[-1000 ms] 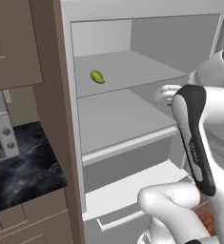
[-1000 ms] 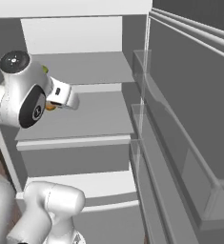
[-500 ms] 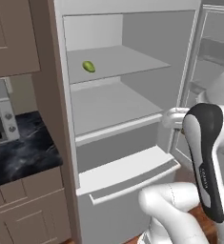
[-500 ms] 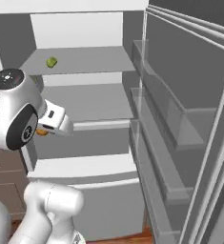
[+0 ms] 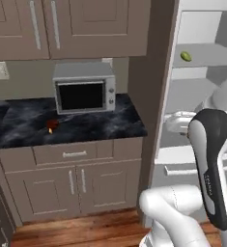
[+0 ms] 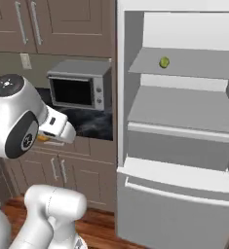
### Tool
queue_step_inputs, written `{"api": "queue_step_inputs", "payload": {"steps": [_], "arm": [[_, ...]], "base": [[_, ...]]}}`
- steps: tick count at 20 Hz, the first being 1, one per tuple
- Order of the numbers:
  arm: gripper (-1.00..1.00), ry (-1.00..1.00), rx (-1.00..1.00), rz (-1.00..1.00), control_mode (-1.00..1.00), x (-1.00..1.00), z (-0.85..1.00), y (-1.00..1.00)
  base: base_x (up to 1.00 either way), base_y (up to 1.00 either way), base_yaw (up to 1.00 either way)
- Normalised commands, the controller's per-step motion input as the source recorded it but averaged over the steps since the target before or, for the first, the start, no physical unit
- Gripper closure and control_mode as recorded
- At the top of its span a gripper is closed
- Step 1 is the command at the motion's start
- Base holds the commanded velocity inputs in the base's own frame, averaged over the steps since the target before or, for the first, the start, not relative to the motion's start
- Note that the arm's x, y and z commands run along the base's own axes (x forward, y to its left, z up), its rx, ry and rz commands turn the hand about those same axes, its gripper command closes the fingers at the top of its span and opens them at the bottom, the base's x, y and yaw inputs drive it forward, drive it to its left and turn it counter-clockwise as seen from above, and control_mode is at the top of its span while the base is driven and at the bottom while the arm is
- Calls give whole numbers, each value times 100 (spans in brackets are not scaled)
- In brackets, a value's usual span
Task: Open the fridge, remove the mango, mushroom, and steak, and place them on any counter.
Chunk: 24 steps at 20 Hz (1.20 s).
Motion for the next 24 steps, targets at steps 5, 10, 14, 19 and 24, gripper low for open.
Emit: {"api": "queue_step_inputs", "payload": {"steps": [5, 10, 14, 19, 24], "arm": [[100, 0, 0, 0, 100, 0, 0, 0], [100, 0, 0, 0, 100, 0, 0, 0], [100, 0, 0, 0, 100, 0, 0, 0], [100, 1, -4, 0, -100, 32, -12, 17], [100, 0, -15, 0, -100, 59, -76, 91]], "base": [[21, 96, 61], [99, 37, 14], [100, 2, 0], [60, 10, 0], [0, 0, 0]]}}
